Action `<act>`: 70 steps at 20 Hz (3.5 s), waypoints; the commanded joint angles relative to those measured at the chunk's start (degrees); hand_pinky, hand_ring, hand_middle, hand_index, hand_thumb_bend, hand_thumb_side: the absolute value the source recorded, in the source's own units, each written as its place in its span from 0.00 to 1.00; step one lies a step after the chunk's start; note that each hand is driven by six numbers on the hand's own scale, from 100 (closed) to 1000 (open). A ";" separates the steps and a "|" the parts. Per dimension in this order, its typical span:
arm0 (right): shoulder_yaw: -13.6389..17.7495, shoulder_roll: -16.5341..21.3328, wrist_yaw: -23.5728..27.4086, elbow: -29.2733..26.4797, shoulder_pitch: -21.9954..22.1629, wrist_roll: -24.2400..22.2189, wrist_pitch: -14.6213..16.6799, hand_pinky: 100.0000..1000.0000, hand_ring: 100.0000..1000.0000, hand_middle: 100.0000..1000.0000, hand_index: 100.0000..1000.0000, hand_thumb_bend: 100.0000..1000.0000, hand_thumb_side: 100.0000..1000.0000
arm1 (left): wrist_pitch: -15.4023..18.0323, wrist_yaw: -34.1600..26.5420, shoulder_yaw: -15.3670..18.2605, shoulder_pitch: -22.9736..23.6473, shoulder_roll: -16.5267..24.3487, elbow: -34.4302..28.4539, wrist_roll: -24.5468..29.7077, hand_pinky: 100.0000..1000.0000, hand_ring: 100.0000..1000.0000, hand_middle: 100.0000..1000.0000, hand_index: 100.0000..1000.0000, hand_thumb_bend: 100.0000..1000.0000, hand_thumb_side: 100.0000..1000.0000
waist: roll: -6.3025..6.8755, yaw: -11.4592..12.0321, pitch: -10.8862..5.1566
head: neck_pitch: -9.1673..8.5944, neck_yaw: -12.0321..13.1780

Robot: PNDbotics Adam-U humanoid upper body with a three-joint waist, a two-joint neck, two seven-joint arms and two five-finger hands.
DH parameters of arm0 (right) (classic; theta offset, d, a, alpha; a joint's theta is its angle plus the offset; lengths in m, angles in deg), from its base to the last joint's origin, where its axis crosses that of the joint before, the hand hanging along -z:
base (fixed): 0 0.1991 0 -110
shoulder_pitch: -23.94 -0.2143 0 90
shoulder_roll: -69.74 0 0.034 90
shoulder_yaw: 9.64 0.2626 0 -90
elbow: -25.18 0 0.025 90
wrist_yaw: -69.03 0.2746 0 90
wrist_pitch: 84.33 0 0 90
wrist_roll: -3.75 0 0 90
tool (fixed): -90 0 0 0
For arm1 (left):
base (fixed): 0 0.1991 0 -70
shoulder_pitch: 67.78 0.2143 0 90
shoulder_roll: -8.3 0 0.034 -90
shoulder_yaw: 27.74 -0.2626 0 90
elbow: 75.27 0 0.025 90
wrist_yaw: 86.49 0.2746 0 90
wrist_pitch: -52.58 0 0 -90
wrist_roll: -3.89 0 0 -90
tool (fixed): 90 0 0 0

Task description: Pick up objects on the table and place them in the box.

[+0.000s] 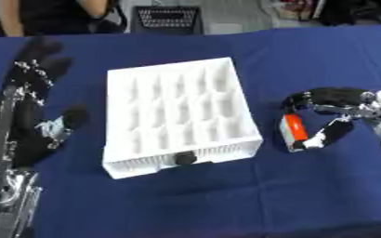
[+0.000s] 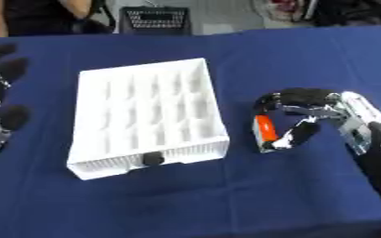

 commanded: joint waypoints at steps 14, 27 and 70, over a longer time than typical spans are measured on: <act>1.83 5.94 8.35 -8.59 -2.21 -8.59 6.55 0.76 0.85 0.86 0.75 0.38 0.56 | 0.18 -0.23 0.19 -0.17 0.24 -0.40 0.04 0.89 0.83 0.86 1.00 1.00 0.53 | -0.19 -0.15 -0.93 | -0.36 -0.43; 1.77 5.11 11.44 -10.19 -6.60 -10.00 5.88 0.77 0.85 0.86 0.75 0.38 0.55 | 0.23 -0.31 0.11 -0.06 0.15 -0.16 0.15 0.89 0.83 0.86 1.00 1.00 0.54 | -0.25 -0.06 -1.08 | -0.75 -0.62; 0.26 -16.61 11.76 2.45 -24.78 -19.54 8.03 0.82 0.90 0.92 1.00 0.62 0.85 | 0.19 -1.25 -0.83 -0.68 -0.70 0.06 1.37 0.89 0.83 0.86 1.00 1.00 0.54 | 0.73 1.07 -0.73 | -2.79 -5.96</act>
